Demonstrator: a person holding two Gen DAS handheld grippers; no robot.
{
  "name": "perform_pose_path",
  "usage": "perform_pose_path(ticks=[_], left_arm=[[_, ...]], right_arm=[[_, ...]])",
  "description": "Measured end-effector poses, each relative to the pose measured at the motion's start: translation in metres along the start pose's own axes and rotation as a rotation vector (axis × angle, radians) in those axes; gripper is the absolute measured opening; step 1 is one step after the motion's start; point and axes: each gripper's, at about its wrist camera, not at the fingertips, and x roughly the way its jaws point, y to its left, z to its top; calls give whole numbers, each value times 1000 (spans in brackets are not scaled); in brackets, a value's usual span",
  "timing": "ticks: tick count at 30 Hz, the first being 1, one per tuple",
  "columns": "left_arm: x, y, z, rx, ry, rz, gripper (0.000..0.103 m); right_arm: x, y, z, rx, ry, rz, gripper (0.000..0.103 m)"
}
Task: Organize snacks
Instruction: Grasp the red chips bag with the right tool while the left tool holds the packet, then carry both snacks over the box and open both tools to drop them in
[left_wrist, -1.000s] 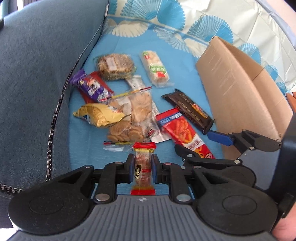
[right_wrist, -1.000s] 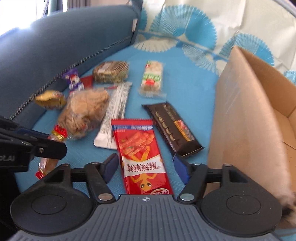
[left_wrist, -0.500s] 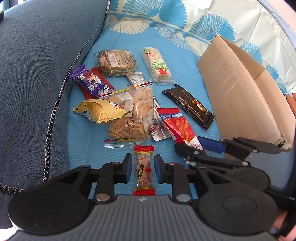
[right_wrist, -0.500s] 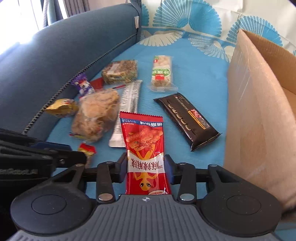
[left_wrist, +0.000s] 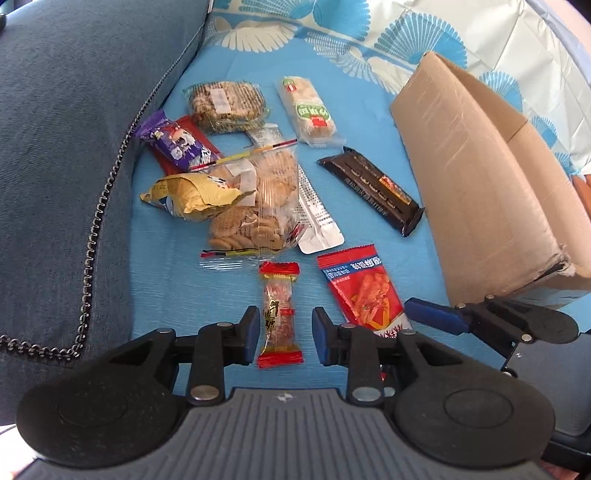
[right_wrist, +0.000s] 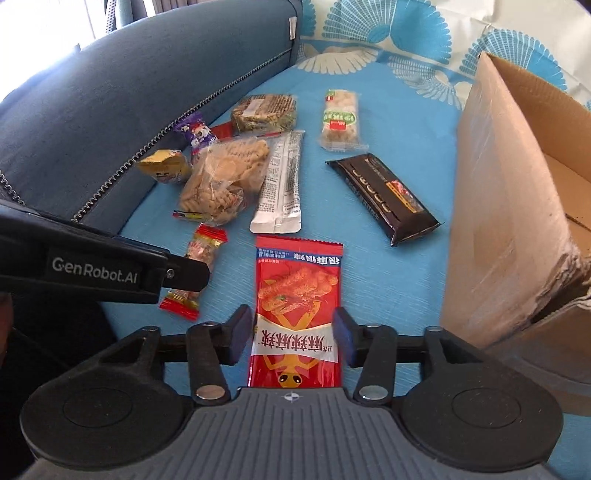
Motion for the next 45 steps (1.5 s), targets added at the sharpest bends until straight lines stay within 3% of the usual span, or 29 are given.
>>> perform_pose_path(ticks=[7, 9, 11, 15, 34, 42, 45], left_arm=[[12, -8, 2, 37, 27, 48, 31], [13, -9, 1, 47, 31, 61, 23], [14, -11, 1, 58, 30, 72, 22], [12, -14, 0, 71, 10, 80, 19], [-31, -12, -7, 31, -233, 22, 18], [-46, -9, -10, 9, -330, 22, 18], [-49, -8, -10, 4, -343, 18, 18]], right_arm=[[10, 2, -3, -30, 28, 1, 60], [9, 2, -3, -36, 25, 1, 58], [9, 2, -3, -42, 19, -2, 51], [5, 2, -3, -48, -3, -13, 48], [-59, -4, 10, -63, -298, -62, 46], [-71, -15, 14, -35, -367, -51, 46], [-71, -21, 16, -18, -355, -45, 46]])
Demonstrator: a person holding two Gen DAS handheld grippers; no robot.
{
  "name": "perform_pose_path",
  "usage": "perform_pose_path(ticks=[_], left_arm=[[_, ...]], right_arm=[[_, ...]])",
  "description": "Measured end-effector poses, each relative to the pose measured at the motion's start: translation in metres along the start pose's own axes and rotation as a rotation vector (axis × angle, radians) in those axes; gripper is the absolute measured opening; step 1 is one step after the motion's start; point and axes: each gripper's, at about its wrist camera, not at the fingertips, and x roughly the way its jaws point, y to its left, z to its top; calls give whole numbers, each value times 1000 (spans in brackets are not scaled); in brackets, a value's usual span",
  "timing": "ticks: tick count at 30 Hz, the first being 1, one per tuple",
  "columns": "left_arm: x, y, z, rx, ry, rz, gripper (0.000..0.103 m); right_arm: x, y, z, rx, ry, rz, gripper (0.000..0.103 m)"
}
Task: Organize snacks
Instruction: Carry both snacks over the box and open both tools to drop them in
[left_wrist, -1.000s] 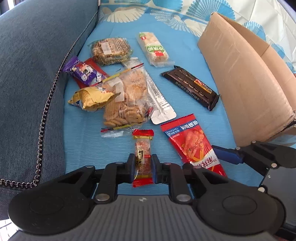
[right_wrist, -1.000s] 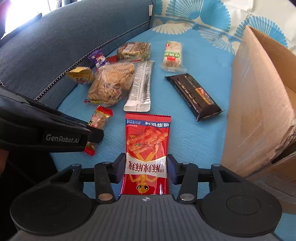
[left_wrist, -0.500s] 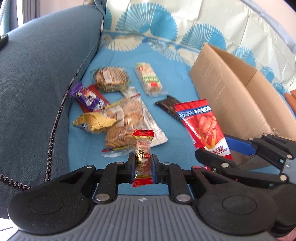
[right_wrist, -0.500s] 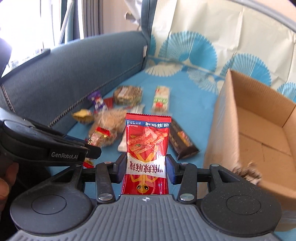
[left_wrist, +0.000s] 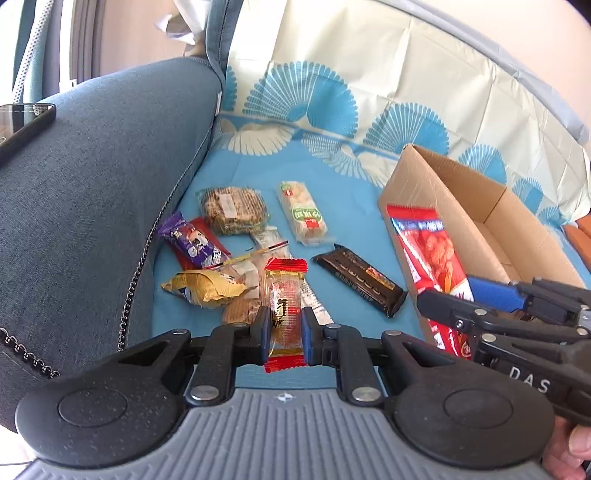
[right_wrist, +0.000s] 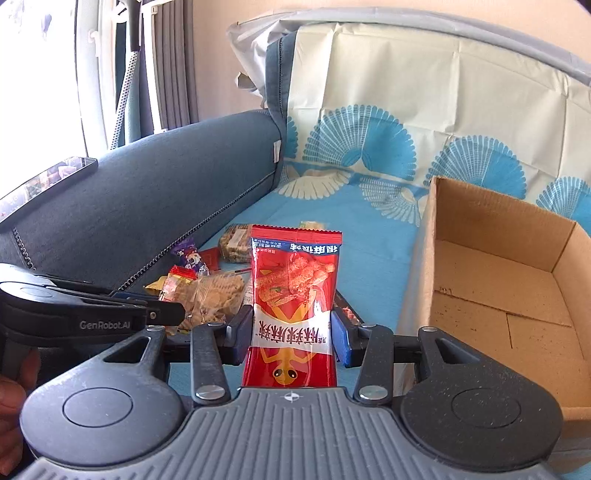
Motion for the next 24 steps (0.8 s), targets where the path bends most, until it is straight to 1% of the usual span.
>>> perform_pose_path(ticks=[2, 5, 7, 12, 14, 16, 20, 24], left_arm=[[0, 0, 0, 0, 0, 3, 18], [1, -3, 1, 13, 7, 12, 18], [3, -5, 0, 24, 10, 21, 18], [5, -8, -1, 41, 12, 34, 18], [6, -8, -1, 42, 12, 36, 18], [6, -8, -1, 43, 11, 35, 18], [5, -9, -1, 54, 4, 35, 18], [1, -12, -1, 78, -14, 41, 18]], right_arm=[[6, -6, -1, 25, 48, -42, 46], [7, -7, -1, -2, 53, -114, 45], [5, -11, -1, 32, 71, -125, 45], [4, -17, -5, 42, 85, -160, 45], [1, -22, -5, 78, 71, -128, 45], [-6, -27, -1, 121, 25, -64, 45], [-21, -28, 5, 103, -66, 18, 46], [-26, -32, 8, 113, -98, 55, 46]])
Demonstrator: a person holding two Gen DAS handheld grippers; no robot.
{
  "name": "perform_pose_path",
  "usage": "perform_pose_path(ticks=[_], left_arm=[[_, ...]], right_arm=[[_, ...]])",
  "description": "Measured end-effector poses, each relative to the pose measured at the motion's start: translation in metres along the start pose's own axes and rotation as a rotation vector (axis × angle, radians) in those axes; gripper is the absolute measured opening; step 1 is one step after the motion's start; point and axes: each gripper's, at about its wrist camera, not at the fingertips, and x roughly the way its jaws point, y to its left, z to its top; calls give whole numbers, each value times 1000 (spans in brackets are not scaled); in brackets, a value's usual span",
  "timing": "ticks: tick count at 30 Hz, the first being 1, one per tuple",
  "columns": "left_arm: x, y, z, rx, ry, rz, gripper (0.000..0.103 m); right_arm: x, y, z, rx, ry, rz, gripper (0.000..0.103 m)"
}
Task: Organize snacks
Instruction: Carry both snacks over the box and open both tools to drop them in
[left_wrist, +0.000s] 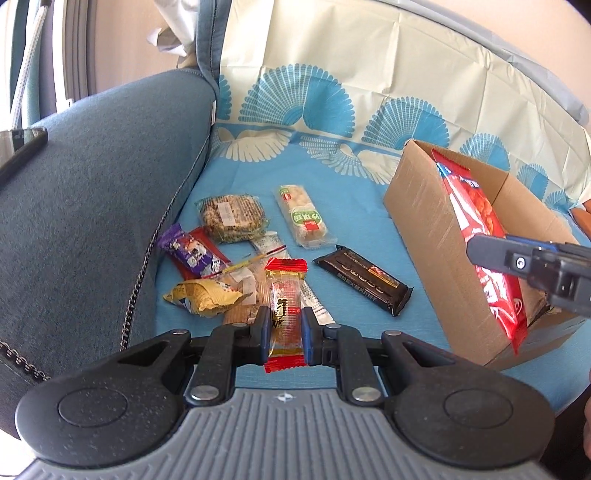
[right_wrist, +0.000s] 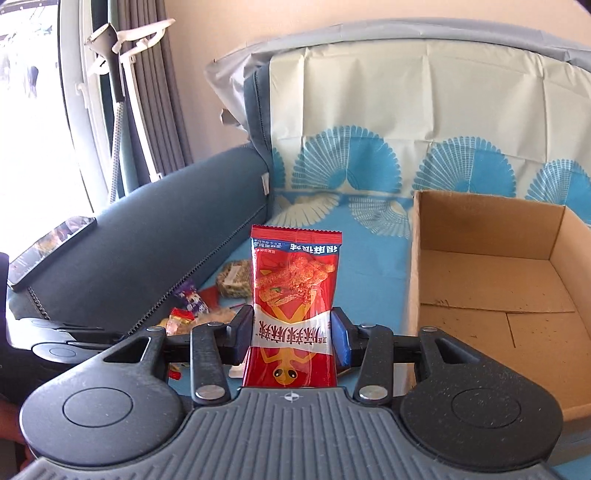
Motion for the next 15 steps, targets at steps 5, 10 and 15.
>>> perform_pose_path(ticks=[5, 10, 15], left_arm=[[-8, -2, 5, -7, -20, 4, 18], [-12, -3, 18, -65, -13, -2, 18], [-15, -27, 41, -45, -42, -26, 18]], right_arm=[[-4, -8, 5, 27, -38, 9, 46], [-11, -21, 20, 66, -100, 3, 46], [-17, -47, 34, 121, -143, -29, 46]])
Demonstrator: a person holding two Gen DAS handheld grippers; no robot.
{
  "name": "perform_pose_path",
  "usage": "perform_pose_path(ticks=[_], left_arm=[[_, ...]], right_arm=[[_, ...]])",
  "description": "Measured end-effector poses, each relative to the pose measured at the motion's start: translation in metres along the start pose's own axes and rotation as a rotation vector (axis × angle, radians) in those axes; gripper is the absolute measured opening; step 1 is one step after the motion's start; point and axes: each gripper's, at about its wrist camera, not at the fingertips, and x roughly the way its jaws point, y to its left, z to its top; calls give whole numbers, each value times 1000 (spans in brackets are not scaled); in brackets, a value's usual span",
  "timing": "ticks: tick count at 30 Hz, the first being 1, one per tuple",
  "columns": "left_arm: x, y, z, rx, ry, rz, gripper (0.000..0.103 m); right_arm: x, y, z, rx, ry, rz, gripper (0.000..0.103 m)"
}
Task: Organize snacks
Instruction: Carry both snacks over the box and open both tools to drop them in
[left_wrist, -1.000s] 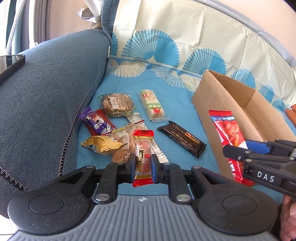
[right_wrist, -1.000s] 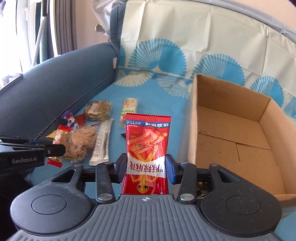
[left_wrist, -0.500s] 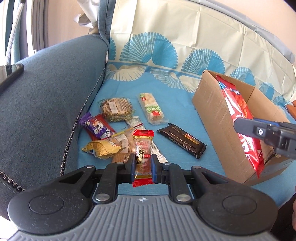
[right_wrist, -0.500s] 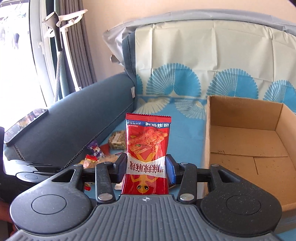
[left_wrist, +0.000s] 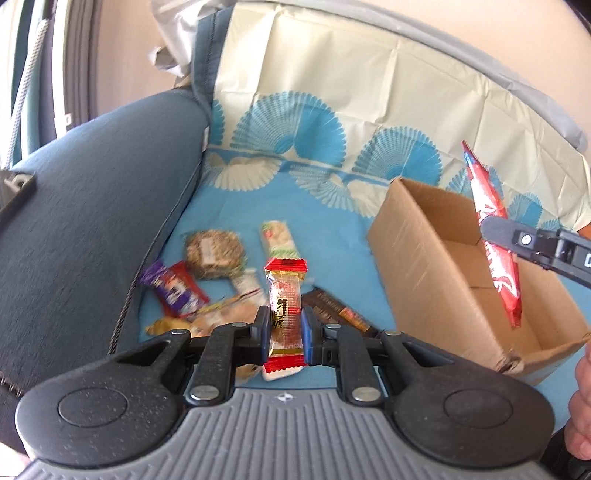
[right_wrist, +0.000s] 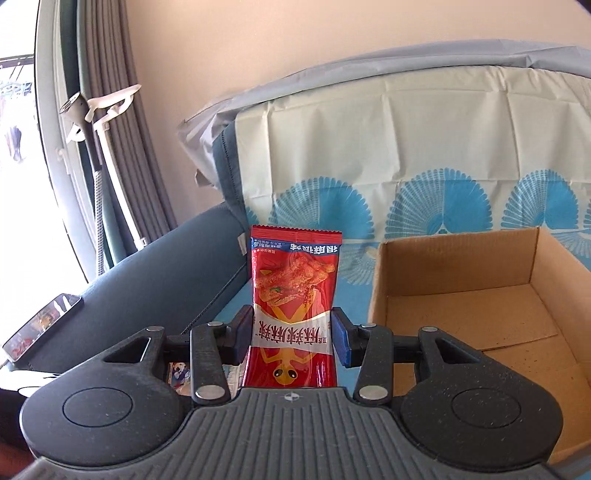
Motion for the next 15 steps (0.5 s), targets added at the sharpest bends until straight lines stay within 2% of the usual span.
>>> perform_pose_path(ticks=[4, 9, 15], left_arm=[[4, -30, 20, 26, -28, -37, 18], [20, -74, 41, 52, -51, -90, 18], [47, -123, 53, 72, -42, -153, 18]], right_arm=[[1, -29, 12, 58, -8, -79, 46], [-1, -74, 19, 134, -4, -222, 46], [-5, -117, 17, 183, -6, -359, 46]])
